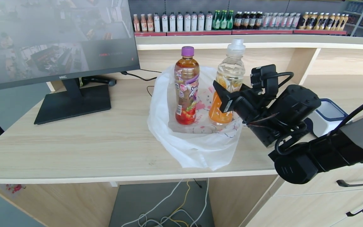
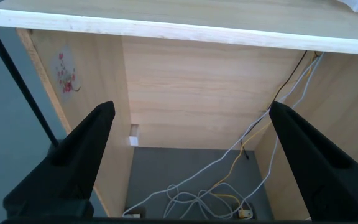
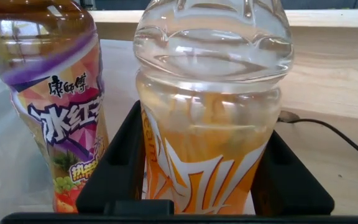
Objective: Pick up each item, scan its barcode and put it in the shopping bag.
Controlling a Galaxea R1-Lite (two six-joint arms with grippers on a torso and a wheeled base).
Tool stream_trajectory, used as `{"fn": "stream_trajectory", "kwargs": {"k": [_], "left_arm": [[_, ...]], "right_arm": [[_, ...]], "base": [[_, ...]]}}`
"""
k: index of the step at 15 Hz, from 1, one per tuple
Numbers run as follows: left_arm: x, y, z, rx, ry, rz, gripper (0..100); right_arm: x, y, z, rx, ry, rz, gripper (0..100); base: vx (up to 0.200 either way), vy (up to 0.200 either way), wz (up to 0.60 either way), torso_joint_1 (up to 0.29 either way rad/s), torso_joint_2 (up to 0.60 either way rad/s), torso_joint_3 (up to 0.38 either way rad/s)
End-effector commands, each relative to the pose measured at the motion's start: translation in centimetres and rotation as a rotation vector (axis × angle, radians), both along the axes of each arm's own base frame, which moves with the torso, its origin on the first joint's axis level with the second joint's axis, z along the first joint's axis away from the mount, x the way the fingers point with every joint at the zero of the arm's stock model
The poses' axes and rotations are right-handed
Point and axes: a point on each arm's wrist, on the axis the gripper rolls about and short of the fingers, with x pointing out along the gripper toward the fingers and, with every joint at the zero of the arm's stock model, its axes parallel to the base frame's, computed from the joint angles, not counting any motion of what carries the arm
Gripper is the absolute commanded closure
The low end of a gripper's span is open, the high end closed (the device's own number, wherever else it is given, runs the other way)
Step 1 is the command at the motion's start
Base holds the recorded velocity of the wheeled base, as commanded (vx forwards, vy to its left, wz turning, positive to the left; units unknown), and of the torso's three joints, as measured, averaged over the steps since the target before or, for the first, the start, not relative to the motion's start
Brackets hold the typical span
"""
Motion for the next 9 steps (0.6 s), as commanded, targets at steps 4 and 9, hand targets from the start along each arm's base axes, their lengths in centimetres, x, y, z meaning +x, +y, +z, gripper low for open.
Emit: {"fn": "stream_trajectory", "kwargs": {"k": [4, 9], "left_arm": [[0.0, 0.0, 0.0, 0.0, 0.0, 0.001, 0], [0.0, 0.0, 0.0, 0.0, 0.0, 0.001, 0]], "right_arm": [[-0.48, 0.81, -0.21, -0.003, 0.007, 0.021, 100], [-0.68, 0.69, -0.89, -0.016, 0.028, 0.019, 100]], "base": [[0.0, 0.0, 0.0, 0.0, 0.0, 0.0], [0.0, 0.0, 0.0, 0.0, 0.0, 0.0]]}}
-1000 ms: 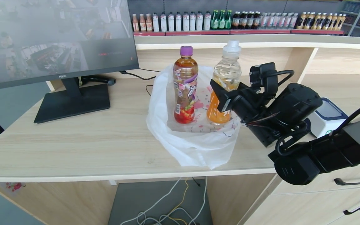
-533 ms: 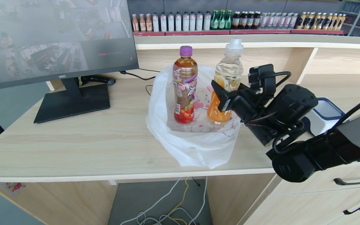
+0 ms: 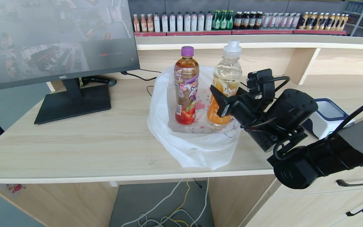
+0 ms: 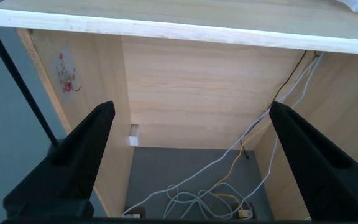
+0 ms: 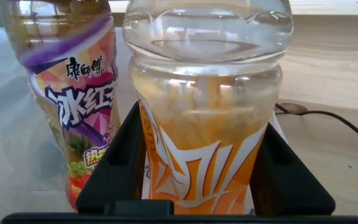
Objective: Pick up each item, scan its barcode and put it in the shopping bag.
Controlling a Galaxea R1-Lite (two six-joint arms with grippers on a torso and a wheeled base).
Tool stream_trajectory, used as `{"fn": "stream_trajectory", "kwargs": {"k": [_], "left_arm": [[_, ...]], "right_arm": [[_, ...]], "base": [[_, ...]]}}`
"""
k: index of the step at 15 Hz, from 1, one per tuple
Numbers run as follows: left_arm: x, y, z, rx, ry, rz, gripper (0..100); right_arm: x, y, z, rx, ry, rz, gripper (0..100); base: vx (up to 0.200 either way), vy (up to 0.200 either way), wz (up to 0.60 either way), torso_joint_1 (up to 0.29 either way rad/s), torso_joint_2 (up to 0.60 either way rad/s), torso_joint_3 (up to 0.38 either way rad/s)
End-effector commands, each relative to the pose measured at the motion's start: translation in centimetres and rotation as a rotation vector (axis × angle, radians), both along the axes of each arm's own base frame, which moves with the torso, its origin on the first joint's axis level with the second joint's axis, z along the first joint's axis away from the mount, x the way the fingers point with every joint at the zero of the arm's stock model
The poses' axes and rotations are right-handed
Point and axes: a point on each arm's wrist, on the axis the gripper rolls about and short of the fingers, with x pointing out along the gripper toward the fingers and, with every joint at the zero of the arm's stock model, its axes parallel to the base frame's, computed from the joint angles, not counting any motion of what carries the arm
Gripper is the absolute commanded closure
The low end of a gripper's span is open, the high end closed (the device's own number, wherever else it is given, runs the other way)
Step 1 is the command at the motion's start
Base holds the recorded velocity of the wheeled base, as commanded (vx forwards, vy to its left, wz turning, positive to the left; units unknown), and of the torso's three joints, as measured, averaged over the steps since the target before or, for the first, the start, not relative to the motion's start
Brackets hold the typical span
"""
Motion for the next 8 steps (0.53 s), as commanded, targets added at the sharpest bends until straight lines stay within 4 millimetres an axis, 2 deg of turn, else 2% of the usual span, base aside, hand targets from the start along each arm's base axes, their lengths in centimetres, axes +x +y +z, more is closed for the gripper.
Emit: {"fn": "stream_trajectory", "kwargs": {"k": [1, 6, 7, 8], "left_arm": [[0.0, 0.0, 0.0, 0.0, 0.001, 0.001, 0], [0.0, 0.0, 0.0, 0.0, 0.001, 0.001, 0], [0.0, 0.0, 0.0, 0.0, 0.001, 0.001, 0], [0.0, 0.0, 0.0, 0.0, 0.001, 0.001, 0]], "right_arm": [[-0.04, 0.01, -0.18, -0.004, 0.006, 0.001, 100], [0.05, 0.0, 0.18, 0.002, -0.007, 0.002, 100], [0.07, -0.05, 0.32, 0.005, -0.011, 0.001, 0], [0.03, -0.22, 0.38, 0.007, -0.01, -0.005, 0]], "base": [[0.0, 0.0, 0.0, 0.0, 0.0, 0.0], [0.0, 0.0, 0.0, 0.0, 0.0, 0.0], [0.0, 0.0, 0.0, 0.0, 0.0, 0.0], [0.0, 0.0, 0.0, 0.0, 0.0, 0.0]]}}
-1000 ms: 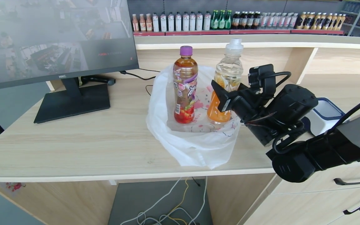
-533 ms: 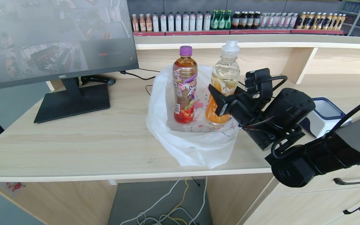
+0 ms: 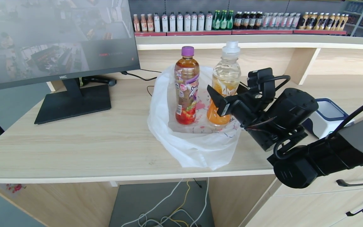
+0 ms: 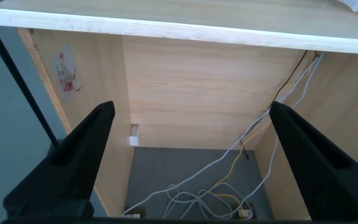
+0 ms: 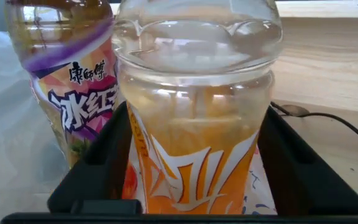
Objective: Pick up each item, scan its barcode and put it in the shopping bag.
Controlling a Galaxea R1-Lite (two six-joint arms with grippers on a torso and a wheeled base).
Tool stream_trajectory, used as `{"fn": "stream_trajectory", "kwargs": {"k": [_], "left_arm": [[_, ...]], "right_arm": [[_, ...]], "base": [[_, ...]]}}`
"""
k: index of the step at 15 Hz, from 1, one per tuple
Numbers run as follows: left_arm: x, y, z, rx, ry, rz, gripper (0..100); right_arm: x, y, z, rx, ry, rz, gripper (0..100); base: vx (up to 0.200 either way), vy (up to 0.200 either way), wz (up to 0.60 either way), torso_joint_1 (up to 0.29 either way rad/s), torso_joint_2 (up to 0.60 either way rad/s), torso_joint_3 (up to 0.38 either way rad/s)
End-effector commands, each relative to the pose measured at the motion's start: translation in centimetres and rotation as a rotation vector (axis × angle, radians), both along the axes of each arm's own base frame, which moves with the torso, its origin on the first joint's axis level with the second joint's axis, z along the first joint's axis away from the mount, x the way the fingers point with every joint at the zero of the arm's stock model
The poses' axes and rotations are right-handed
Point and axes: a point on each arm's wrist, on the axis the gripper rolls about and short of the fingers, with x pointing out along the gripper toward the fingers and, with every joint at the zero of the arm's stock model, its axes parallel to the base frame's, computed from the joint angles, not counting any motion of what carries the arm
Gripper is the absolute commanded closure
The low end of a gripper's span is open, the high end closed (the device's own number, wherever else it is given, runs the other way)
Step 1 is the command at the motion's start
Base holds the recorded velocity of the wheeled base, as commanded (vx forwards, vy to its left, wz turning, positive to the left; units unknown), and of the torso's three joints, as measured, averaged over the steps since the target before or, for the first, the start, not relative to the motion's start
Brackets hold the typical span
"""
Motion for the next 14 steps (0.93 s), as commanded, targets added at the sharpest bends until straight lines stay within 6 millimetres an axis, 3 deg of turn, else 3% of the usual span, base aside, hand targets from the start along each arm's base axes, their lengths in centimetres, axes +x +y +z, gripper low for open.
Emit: {"fn": "stream_trajectory", "kwargs": {"k": [1, 7, 11, 14], "left_arm": [[0.0, 0.0, 0.0, -0.001, 0.0, 0.001, 0], [0.0, 0.0, 0.0, -0.001, 0.0, 0.001, 0], [0.0, 0.0, 0.0, -0.001, 0.0, 0.001, 0], [0.0, 0.0, 0.0, -0.001, 0.0, 0.001, 0]], "right_arm": [[-0.2, -0.3, 0.3, 0.003, -0.003, -0.007, 0], [-3.2, -1.9, 2.5, 0.024, -0.039, -0.006, 0], [-7.5, -4.4, 5.2, 0.057, -0.096, -0.003, 0], [-12.6, -7.3, 6.8, 0.083, -0.141, 0.003, 0]], "base": [[0.0, 0.0, 0.0, 0.0, 0.0, 0.0], [0.0, 0.0, 0.0, 0.0, 0.0, 0.0], [0.0, 0.0, 0.0, 0.0, 0.0, 0.0], [0.0, 0.0, 0.0, 0.0, 0.0, 0.0]]}}
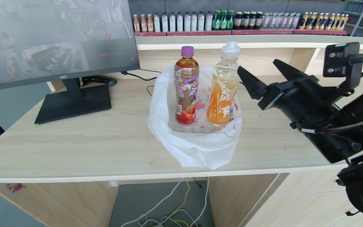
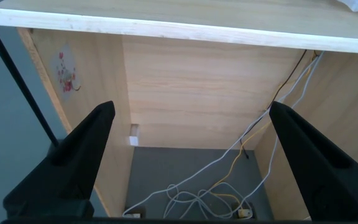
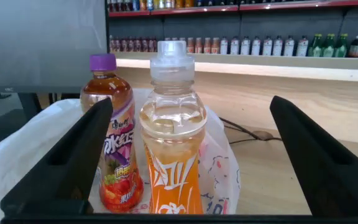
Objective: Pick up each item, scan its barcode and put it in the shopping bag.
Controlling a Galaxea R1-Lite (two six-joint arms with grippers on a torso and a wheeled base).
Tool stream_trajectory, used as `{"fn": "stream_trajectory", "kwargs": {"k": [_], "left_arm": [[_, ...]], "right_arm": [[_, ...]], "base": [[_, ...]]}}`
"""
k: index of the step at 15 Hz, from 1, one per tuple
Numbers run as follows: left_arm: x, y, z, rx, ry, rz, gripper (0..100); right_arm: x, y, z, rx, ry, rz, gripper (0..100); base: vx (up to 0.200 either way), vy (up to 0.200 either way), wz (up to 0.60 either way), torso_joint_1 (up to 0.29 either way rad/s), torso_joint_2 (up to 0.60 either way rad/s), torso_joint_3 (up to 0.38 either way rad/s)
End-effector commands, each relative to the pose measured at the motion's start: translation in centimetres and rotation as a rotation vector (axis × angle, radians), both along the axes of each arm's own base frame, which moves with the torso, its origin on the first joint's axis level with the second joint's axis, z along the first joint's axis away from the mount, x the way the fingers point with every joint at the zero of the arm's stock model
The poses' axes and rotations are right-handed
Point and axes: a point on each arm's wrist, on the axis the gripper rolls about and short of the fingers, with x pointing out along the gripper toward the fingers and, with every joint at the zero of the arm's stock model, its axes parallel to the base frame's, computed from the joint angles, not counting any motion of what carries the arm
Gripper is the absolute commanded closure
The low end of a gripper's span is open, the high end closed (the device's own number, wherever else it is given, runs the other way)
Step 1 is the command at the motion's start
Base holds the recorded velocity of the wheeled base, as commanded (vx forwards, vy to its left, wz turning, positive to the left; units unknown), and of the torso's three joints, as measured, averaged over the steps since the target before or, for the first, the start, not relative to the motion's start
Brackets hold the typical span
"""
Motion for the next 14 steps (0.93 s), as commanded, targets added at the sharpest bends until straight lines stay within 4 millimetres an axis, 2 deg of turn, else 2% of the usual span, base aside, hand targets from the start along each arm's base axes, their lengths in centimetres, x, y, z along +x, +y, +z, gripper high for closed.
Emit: {"fn": "stream_trajectory", "kwargs": {"k": [1, 2, 3, 4, 5, 6, 9, 11, 13, 14], "left_arm": [[0.0, 0.0, 0.0, 0.0, 0.0, 0.001, 0], [0.0, 0.0, 0.0, 0.0, 0.0, 0.001, 0], [0.0, 0.0, 0.0, 0.0, 0.0, 0.001, 0], [0.0, 0.0, 0.0, 0.0, 0.0, 0.001, 0], [0.0, 0.0, 0.0, 0.0, 0.0, 0.0, 0], [0.0, 0.0, 0.0, 0.0, 0.0, 0.001, 0], [0.0, 0.0, 0.0, 0.0, 0.0, 0.001, 0], [0.0, 0.0, 0.0, 0.0, 0.0, 0.001, 0], [0.0, 0.0, 0.0, 0.0, 0.0, 0.001, 0], [0.0, 0.0, 0.0, 0.0, 0.0, 0.001, 0]], "right_arm": [[-5.5, -2.9, 1.9, 0.038, -0.067, 0.011, 0], [-7.1, -3.7, 1.7, 0.042, -0.072, 0.023, 0], [-7.1, -3.7, 1.7, 0.042, -0.072, 0.023, 0], [-9.3, -4.9, 1.2, 0.043, -0.073, 0.026, 0], [-9.4, -5.0, 1.2, 0.043, -0.074, 0.026, 0], [-10.9, -5.8, 1.0, 0.05, -0.085, 0.031, 0], [-13.4, -7.1, 0.0, 0.054, -0.091, 0.051, 0], [-15.0, -8.0, -1.1, 0.05, -0.084, 0.061, 0], [-18.0, -9.8, -3.9, 0.036, -0.064, 0.085, 0], [-19.0, -10.5, -4.5, 0.041, -0.07, 0.088, 0]], "base": [[0.0, 0.0, 0.0, 0.0, 0.0, 0.0], [0.0, 0.0, 0.0, 0.0, 0.0, 0.0], [0.0, 0.0, 0.0, 0.0, 0.0, 0.0], [0.0, 0.0, 0.0, 0.0, 0.0, 0.0], [0.0, 0.0, 0.0, 0.0, 0.0, 0.0], [0.0, 0.0, 0.0, 0.0, 0.0, 0.0], [0.0, 0.0, 0.0, 0.0, 0.0, 0.0], [0.0, 0.0, 0.0, 0.0, 0.0, 0.0], [0.0, 0.0, 0.0, 0.0, 0.0, 0.0], [0.0, 0.0, 0.0, 0.0, 0.0, 0.0]]}}
